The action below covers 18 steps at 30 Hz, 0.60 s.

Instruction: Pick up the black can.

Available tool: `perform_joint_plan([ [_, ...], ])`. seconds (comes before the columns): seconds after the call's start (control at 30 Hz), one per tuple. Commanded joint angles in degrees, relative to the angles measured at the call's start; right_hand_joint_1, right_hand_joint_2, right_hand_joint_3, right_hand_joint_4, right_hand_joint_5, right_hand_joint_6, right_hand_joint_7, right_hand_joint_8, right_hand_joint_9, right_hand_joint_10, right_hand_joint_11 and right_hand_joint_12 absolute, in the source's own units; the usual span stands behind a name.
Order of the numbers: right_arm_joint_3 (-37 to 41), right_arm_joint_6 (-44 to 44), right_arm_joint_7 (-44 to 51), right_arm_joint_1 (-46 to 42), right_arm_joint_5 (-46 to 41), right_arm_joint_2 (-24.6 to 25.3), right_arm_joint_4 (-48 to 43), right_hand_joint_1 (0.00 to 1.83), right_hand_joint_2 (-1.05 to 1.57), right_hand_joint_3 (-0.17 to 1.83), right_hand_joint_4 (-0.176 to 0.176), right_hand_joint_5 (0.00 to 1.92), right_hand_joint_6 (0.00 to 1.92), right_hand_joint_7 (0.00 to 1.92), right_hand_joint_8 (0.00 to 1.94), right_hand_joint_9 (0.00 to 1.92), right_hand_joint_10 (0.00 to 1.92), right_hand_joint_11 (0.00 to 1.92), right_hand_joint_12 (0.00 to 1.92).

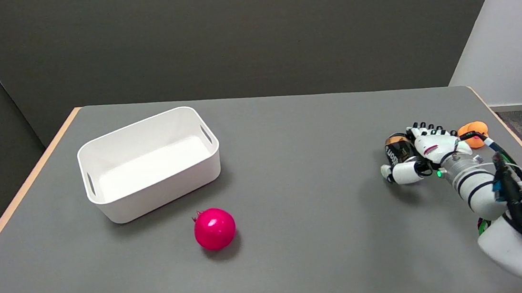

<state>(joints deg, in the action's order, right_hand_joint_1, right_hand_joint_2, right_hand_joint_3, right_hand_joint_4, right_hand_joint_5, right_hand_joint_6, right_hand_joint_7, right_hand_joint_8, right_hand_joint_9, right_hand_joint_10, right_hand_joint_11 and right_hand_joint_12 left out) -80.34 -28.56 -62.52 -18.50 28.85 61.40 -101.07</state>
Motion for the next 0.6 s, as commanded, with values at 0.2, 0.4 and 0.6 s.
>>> perform_joint_plan([
  [0.2, -10.28, -7.28, -13.04, 1.95, 27.46, -2.98, -1.45, 0.83, 1.07, 0.53, -0.176, 0.46, 1.43, 0.60, 0.80, 0.39, 1.04, 0.22, 1.43],
  [0.4, -10.63, -6.63, -13.09, 3.10, 30.27, -3.52, -2.27, 0.97, 1.23, 0.31, -0.164, 0.54, 1.67, 0.67, 0.91, 0.49, 1.10, 0.34, 1.55],
  [0.6, -11.99, -5.11, -19.45, 6.52, 37.61, -5.36, -3.21, 0.97, 1.22, 0.33, -0.166, 0.54, 1.68, 0.69, 0.92, 0.51, 1.12, 0.37, 1.57],
])
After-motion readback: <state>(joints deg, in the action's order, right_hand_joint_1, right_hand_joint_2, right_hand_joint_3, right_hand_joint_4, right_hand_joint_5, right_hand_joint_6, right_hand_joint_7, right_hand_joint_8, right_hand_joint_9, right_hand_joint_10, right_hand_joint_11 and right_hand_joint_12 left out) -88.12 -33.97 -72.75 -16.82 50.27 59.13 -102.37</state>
